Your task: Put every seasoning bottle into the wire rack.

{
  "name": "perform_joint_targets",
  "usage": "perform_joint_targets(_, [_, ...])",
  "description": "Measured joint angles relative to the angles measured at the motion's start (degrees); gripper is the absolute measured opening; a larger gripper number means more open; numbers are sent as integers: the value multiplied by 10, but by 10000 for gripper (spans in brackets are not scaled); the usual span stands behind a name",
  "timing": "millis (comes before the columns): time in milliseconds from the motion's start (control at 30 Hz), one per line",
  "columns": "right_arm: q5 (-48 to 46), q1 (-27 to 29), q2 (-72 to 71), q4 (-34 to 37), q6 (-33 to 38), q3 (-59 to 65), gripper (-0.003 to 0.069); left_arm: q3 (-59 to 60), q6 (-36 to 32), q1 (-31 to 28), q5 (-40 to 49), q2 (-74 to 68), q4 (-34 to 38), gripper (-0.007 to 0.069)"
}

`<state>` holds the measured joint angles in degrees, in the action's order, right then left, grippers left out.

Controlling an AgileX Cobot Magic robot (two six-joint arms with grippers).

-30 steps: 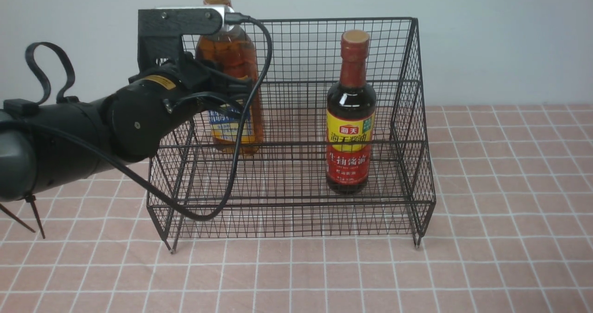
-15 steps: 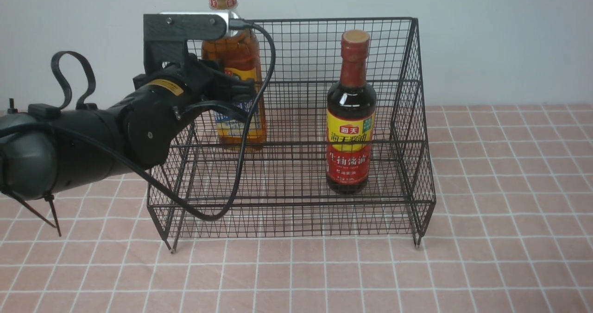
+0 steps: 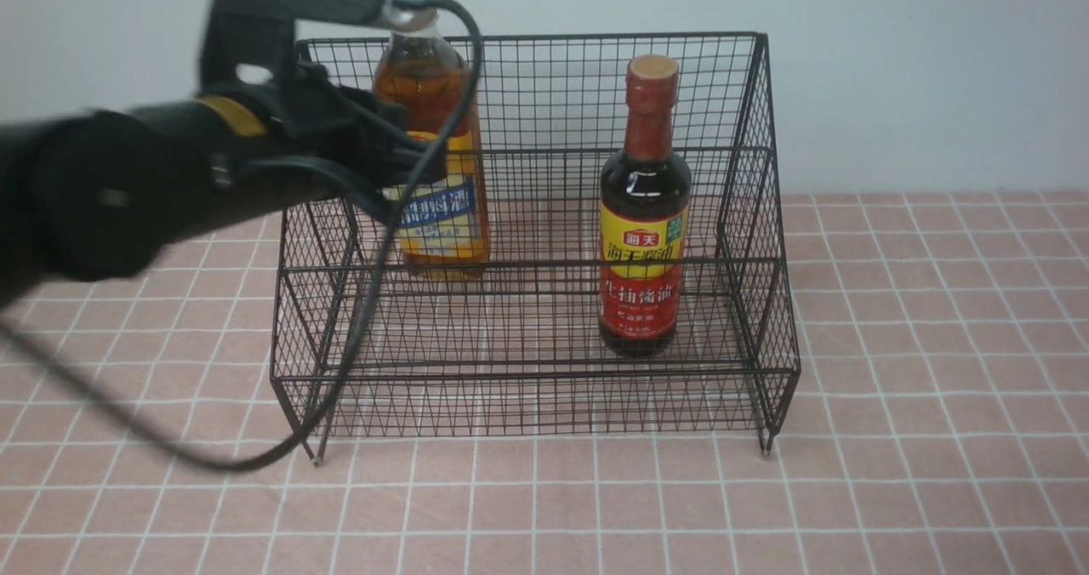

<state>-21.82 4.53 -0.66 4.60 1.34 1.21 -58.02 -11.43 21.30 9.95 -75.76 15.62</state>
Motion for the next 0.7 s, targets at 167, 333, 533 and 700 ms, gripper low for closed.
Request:
perform_joint_targets(167, [0, 0, 0, 0, 0, 0, -15, 3, -2, 0, 78, 96, -1, -7])
perform_joint_targets(333, [0, 0, 0, 0, 0, 0, -15, 53, 3, 0, 69, 208, 0, -7])
perform_joint_targets(533, [0, 0, 0, 0, 0, 0, -15, 156, 23, 0, 63, 366, 0, -7])
perform_joint_targets(700, [0, 0, 0, 0, 0, 0, -15, 200, 24, 0, 76, 459, 0, -7])
